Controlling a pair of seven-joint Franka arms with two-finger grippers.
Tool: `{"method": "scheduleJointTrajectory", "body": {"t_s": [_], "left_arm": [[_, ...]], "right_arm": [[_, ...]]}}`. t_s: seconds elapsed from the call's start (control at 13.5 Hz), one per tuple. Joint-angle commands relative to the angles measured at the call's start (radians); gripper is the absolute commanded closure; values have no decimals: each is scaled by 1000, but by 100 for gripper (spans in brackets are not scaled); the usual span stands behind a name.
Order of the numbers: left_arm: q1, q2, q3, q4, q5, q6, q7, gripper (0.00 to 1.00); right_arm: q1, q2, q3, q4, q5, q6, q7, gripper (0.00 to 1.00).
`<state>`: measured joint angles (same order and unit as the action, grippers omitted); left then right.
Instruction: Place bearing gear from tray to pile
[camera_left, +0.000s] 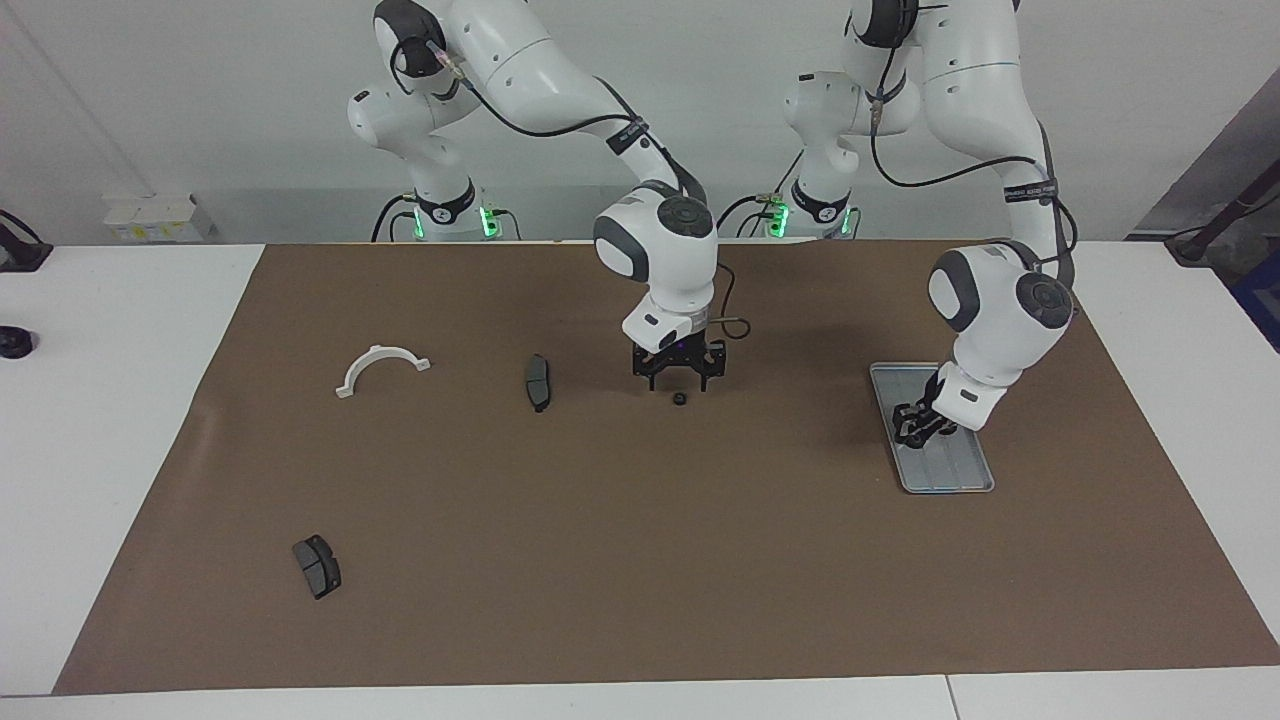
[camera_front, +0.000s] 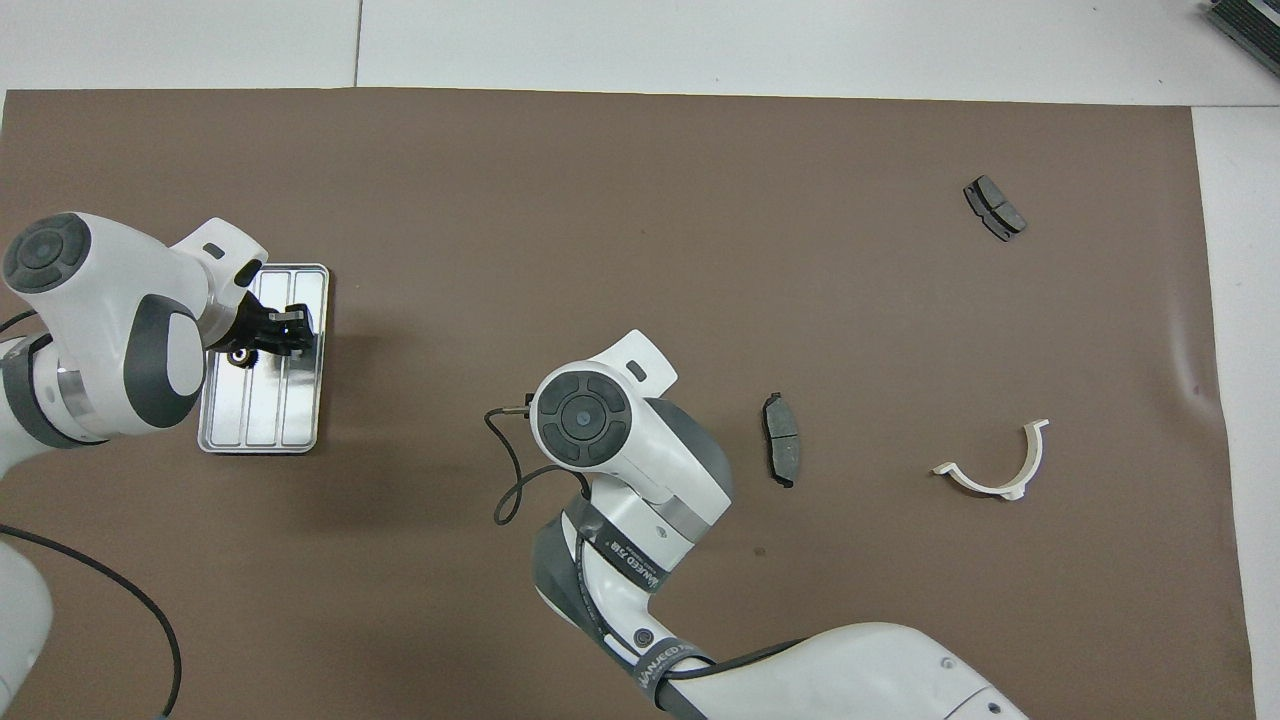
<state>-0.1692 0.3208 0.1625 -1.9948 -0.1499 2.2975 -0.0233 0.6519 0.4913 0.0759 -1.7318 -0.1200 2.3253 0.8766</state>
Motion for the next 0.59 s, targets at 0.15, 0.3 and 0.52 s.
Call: {"method": "scheduleJointTrajectory", "body": {"t_s": [0.15,0.3,0.52], "left_arm": [[-3,-26,2,-39,-14,-4,17,70],[-3,-25,2,-35,-14,-4,17,73],[-1,-16,2,11,-13,-19,16,82]], "right_arm": [[-5,24,1,6,-38,68,22,30],[-6,26,1,-3,-43,89,19,31],[-5,29,1,-17,-44,97,16,35]]}}
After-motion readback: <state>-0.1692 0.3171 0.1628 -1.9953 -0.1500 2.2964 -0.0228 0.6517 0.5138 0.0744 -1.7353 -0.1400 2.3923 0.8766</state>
